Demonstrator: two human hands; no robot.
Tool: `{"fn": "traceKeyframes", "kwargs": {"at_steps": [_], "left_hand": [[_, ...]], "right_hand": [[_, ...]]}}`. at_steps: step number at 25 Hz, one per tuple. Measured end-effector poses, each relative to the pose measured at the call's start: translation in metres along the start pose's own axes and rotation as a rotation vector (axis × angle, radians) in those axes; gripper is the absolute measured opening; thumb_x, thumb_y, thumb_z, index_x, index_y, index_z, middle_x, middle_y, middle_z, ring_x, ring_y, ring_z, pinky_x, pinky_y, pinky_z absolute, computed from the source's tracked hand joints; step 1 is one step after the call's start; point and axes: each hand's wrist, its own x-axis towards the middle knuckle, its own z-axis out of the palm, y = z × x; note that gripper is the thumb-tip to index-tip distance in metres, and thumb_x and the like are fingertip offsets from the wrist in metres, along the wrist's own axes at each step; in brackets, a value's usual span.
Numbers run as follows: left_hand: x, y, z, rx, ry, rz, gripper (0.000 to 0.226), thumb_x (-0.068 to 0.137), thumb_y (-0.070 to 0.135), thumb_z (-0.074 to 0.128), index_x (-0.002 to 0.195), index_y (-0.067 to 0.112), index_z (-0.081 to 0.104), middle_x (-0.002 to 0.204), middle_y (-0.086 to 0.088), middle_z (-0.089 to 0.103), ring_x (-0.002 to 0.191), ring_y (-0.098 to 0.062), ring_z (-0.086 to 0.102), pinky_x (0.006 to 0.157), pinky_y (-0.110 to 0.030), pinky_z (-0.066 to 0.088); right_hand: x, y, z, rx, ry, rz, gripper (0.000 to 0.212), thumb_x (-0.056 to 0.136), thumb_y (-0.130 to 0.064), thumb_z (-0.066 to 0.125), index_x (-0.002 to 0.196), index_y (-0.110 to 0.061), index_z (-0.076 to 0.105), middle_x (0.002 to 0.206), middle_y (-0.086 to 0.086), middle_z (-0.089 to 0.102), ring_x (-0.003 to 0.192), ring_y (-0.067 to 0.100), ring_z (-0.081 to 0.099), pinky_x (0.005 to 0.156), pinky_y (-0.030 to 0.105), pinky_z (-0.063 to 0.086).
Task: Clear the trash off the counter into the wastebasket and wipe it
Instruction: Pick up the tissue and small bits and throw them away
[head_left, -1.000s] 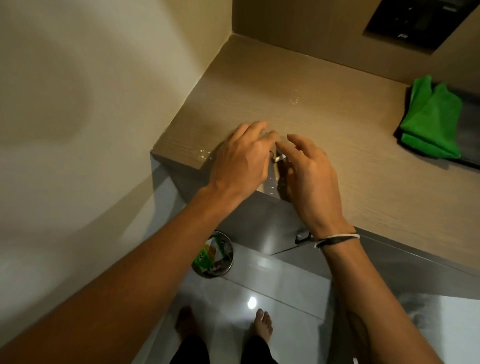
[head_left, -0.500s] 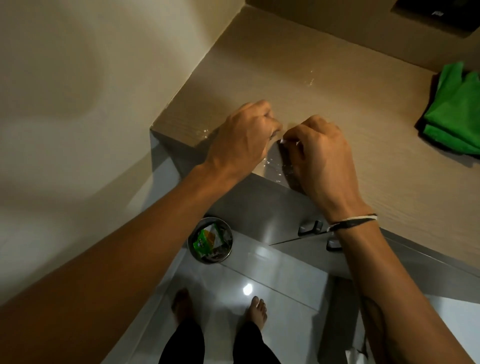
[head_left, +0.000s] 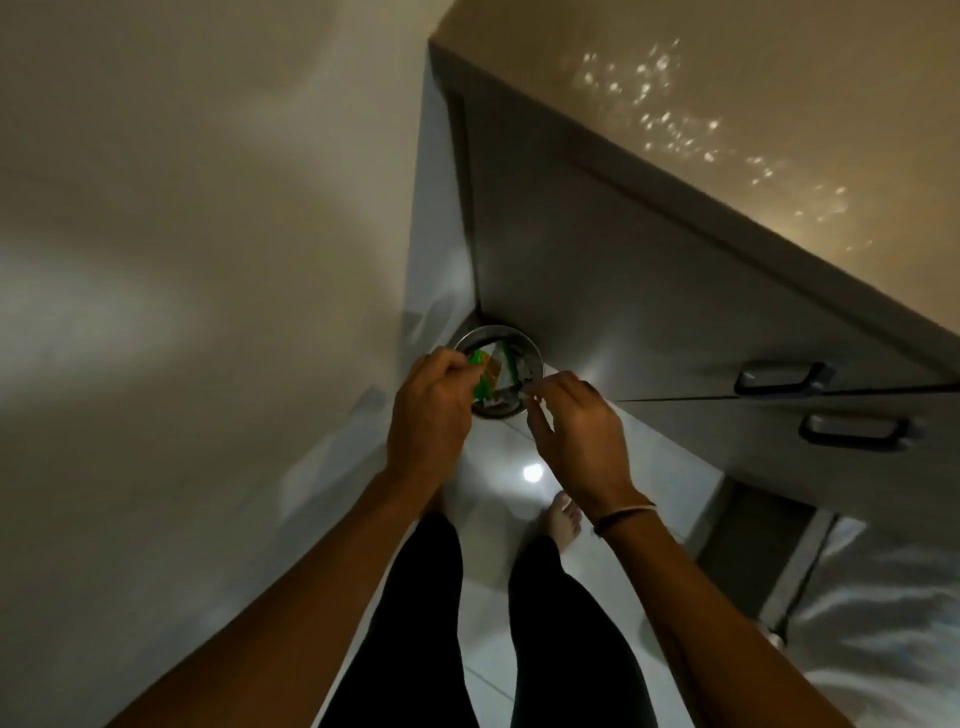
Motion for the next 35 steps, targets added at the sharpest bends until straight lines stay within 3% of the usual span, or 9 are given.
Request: {"fn": "traceKeyframes", "kwargs": {"at_steps": [5,8,11,15,18,21,26,29,35], "left_hand": [[0.019,-0.062,0.131,0.026,-0.177,-0.148,0.027,0.103,0.013,0.059,0.126,0.008,0.073,0.130,-0.015,0.069,0.121,-0.030,0.063,0.101,-0.023,0.049],[0.042,-0.080,0.191,0.001,-0.220,-0.240,0.027,0.109,0.020,0.052,0.125,0.008,0.069,0.126,-0.015,0.071,0.116,-0.030,0.069,0.102,-0.037,0.058],[0.045,-0.102,0.218,-0.010,-0.173,-0.300,0.034,0.111,0.026,0.046,0.134,0.011,0.064,0.134,-0.013,0.068,0.122,-0.027,0.067,0.101,-0.032,0.055],[0.009,-0.106,0.187,-0.137,-0.173,-0.316,0.046,0.107,0.026,0.058,0.153,0.018,0.053,0.150,-0.011,0.060,0.139,-0.028,0.056,0.113,-0.030,0.044],[-0.013,-0.091,0.151,-0.015,-0.206,-0.229,0.055,0.105,0.029,0.061,0.158,0.022,0.047,0.159,-0.009,0.054,0.147,-0.028,0.049,0.115,-0.043,0.049],[-0.016,-0.075,0.116,0.098,-0.196,-0.053,0.060,0.102,0.028,0.066,0.157,0.013,0.047,0.165,-0.011,0.045,0.154,-0.033,0.040,0.115,-0.048,0.051],[0.002,-0.012,0.043,0.061,-0.053,0.053,0.054,0.105,0.032,0.054,0.151,0.006,0.053,0.166,-0.015,0.042,0.156,-0.035,0.034,0.116,-0.049,0.049],[0.007,0.021,0.004,0.050,0.039,0.165,0.058,0.113,0.042,0.030,0.150,0.003,0.054,0.165,-0.018,0.042,0.157,-0.035,0.033,0.118,-0.051,0.047],[0.020,0.073,-0.078,-0.036,0.200,0.228,0.062,0.111,0.045,0.040,0.157,0.004,0.043,0.170,-0.016,0.032,0.162,-0.032,0.023,0.128,-0.046,0.032]], "right_hand": [[0.056,0.066,0.128,-0.057,-0.115,0.122,0.024,0.106,-0.023,0.059,0.119,-0.010,0.073,0.123,0.014,0.075,0.107,0.032,0.073,0.091,0.044,0.064],[0.090,0.091,0.174,-0.048,-0.146,0.180,0.026,0.107,-0.023,0.054,0.119,-0.009,0.072,0.120,0.016,0.075,0.106,0.034,0.074,0.091,0.043,0.063],[0.103,0.104,0.190,-0.031,-0.167,0.216,0.029,0.108,-0.023,0.051,0.128,-0.009,0.066,0.123,0.017,0.073,0.110,0.037,0.072,0.093,0.046,0.062],[0.080,0.092,0.165,0.018,-0.103,0.237,0.040,0.107,-0.025,0.057,0.145,-0.012,0.057,0.142,0.014,0.066,0.132,0.032,0.064,0.112,0.043,0.056],[0.051,0.076,0.132,-0.028,-0.089,0.200,0.065,0.104,-0.028,0.064,0.162,-0.014,0.038,0.168,0.011,0.042,0.158,0.032,0.038,0.127,0.041,0.034],[0.032,0.058,0.103,-0.062,-0.037,0.088,0.072,0.105,-0.031,0.062,0.165,-0.012,0.028,0.175,0.011,0.024,0.165,0.032,0.018,0.130,0.037,0.014],[0.013,0.012,0.032,-0.032,0.211,0.058,0.065,0.102,-0.033,0.066,0.159,-0.011,0.043,0.170,0.012,0.038,0.160,0.031,0.032,0.128,0.045,0.032],[0.001,-0.015,-0.010,-0.046,0.363,0.023,0.059,0.107,-0.042,0.055,0.157,-0.015,0.043,0.169,0.006,0.040,0.161,0.022,0.030,0.130,0.035,0.026],[-0.023,-0.046,-0.100,-0.078,0.567,-0.113,0.060,0.106,-0.038,0.063,0.157,-0.012,0.046,0.168,0.005,0.042,0.162,0.021,0.031,0.131,0.035,0.033]]}}
